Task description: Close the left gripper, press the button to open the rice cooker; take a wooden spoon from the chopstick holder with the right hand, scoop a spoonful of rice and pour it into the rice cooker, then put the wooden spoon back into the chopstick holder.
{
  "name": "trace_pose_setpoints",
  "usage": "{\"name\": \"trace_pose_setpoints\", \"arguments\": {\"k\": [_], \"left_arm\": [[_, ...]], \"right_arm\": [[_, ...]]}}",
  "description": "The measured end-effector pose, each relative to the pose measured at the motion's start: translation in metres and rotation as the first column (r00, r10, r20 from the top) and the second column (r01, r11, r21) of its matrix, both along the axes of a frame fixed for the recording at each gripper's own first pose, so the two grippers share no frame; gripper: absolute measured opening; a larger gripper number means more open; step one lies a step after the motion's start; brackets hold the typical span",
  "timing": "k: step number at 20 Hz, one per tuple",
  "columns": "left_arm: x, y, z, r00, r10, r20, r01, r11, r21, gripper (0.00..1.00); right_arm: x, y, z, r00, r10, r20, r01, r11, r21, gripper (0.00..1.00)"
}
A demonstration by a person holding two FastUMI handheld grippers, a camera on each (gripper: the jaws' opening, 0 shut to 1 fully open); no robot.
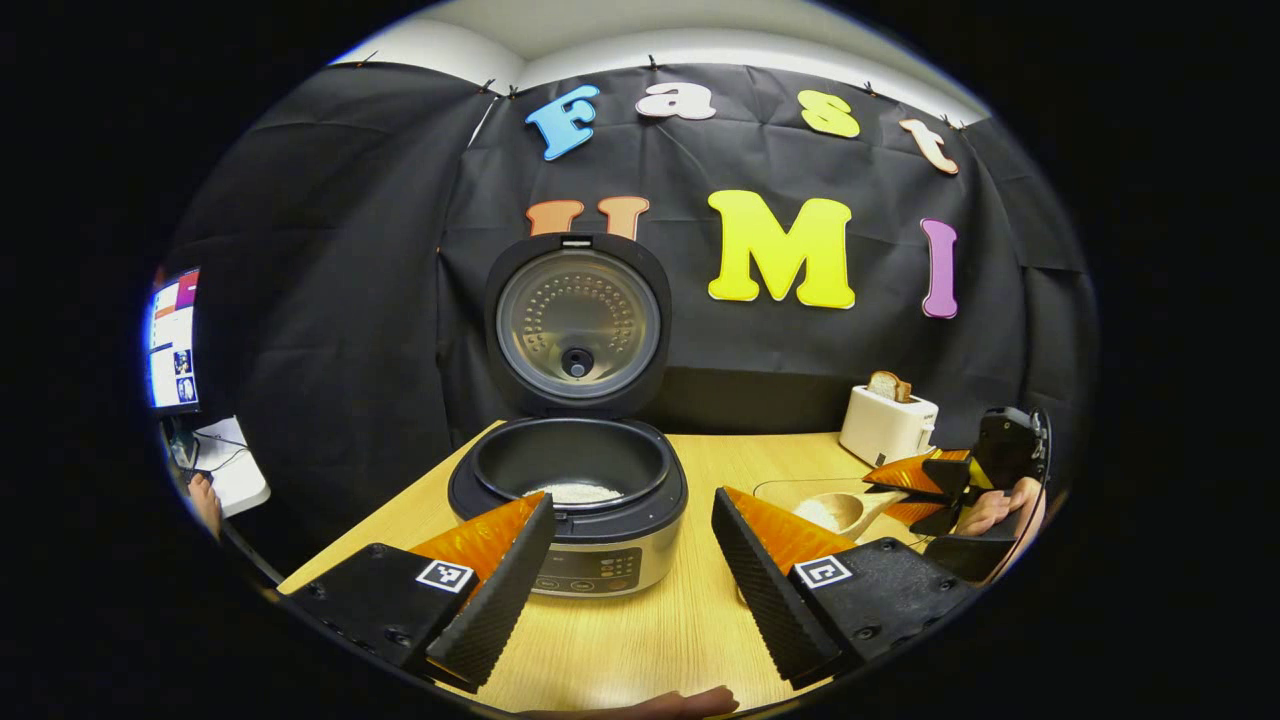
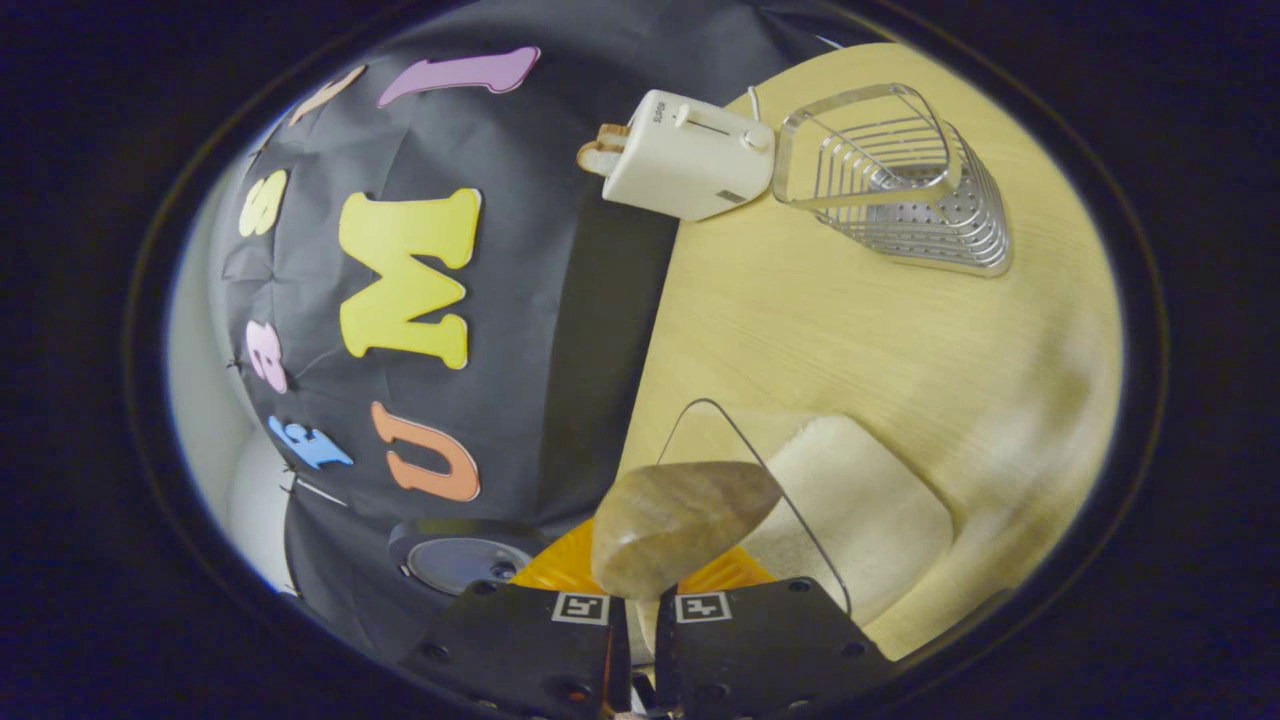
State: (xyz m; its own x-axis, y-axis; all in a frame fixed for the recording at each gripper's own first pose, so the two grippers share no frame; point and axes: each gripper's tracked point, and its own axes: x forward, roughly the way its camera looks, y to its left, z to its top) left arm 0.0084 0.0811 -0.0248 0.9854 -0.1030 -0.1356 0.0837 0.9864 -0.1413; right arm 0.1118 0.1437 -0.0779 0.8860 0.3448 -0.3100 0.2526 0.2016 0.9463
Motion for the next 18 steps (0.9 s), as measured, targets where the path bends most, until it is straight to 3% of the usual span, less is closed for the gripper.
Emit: {"name": "trace_pose_setpoints", "arguments": {"k": [9, 18], "left_arm": [[-0.002, 0.024, 0.002, 0.999, 0.031, 0.018, -0.031, 0.999, 0.018, 1.0], [-0.014, 0.058, 0.013, 0.995, 0.066, 0.081, -0.071, 0.995, 0.068, 1.0]], "right_arm": [[0.004, -0.01, 0.065, 0.994, -0.034, 0.102, 0.026, 0.996, 0.082, 0.1], [0.018, 0.029, 0.133, 0.98, -0.035, 0.194, 0.004, 0.987, 0.161, 0.09]]}}
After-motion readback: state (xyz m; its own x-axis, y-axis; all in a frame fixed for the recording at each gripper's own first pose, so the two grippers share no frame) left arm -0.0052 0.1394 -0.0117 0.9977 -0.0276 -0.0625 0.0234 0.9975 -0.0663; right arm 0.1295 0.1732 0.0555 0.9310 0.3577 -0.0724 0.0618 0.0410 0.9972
